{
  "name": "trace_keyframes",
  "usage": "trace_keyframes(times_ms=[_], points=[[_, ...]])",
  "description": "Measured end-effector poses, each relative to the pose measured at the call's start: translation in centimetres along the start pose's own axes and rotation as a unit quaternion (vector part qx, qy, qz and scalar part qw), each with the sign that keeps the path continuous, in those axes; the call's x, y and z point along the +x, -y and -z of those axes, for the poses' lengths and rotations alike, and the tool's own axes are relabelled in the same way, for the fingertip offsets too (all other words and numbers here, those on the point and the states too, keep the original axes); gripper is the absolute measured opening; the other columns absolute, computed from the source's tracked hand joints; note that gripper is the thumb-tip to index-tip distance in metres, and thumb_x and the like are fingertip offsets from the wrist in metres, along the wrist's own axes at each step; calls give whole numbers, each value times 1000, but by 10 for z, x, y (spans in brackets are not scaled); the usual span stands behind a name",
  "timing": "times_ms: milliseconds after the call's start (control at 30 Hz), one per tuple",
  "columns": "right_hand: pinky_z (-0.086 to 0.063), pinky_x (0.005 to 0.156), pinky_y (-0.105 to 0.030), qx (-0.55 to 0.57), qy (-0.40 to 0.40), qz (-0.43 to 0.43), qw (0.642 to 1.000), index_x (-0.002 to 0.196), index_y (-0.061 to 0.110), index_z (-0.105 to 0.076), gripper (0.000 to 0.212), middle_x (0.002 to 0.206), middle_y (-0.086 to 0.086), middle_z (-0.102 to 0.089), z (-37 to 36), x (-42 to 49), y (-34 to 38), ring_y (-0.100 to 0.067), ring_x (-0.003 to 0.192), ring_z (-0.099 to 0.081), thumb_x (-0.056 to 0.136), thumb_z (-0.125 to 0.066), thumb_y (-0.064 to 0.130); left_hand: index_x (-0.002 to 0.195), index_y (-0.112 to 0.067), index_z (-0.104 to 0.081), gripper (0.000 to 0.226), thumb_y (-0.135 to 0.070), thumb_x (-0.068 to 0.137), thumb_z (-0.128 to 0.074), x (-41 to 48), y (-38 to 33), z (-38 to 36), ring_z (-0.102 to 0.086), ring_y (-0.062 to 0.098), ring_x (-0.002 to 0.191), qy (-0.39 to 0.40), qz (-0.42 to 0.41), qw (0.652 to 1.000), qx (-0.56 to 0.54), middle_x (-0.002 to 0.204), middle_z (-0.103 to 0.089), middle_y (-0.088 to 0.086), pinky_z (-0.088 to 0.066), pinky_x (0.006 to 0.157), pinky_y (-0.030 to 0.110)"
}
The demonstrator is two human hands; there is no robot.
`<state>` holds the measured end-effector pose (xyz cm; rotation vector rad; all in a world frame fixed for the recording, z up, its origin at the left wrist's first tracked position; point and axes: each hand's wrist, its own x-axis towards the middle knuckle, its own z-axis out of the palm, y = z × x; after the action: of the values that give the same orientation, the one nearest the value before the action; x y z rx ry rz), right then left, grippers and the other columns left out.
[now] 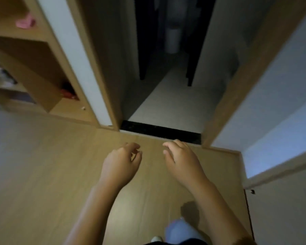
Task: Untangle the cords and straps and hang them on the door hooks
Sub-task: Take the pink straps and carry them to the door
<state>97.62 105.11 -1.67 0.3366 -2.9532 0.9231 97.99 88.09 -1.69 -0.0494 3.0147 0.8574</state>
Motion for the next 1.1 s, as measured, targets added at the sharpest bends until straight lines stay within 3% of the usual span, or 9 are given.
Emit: trace_keyframes(times_ms=[133,300,533,833,1100], points=[[-36,94,-27,-12,104,39,994,131,16,-47,36,131,-2,-50,-37,42,28,-17,120,-43,97,-35,24,120,-24,-57,31,-34,92,-48,1,51,10,-59,19,102,-18,84,995,43,114,-60,-3,-48,80,30],[-38,97,-30,-39,169,79,982,134,16,-43,38,133,-3,-48,-68,107,44,-18,121,-43,97,-35,25,127,-24,-50,37,-37,93,-43,37,93,21,-55,18,110,-26,139,985,94,121,-56,-4,-46,81,29],[-38,96,-32,-54,194,130,971,127,13,-48,35,129,-4,-51,-98,236,60,-19,120,-41,97,-35,26,127,-23,-50,38,-39,93,-44,126,141,51,-57,19,108,1,223,967,122,122,-57,-2,-50,83,32],[-40,96,-38,-43,238,177,954,129,10,-48,37,128,-8,-52,-155,350,110,-23,118,-41,96,-39,24,127,-22,-51,37,-38,94,-43,203,190,87,-54,20,111,-36,284,954,87,120,-57,-2,-46,84,31],[-39,98,-37,-54,269,222,936,126,10,-50,35,125,-7,-54,-233,426,193,-23,116,-44,95,-41,24,127,-20,-51,37,-37,93,-44,248,296,133,-54,21,110,-64,324,942,64,119,-58,1,-47,84,32]])
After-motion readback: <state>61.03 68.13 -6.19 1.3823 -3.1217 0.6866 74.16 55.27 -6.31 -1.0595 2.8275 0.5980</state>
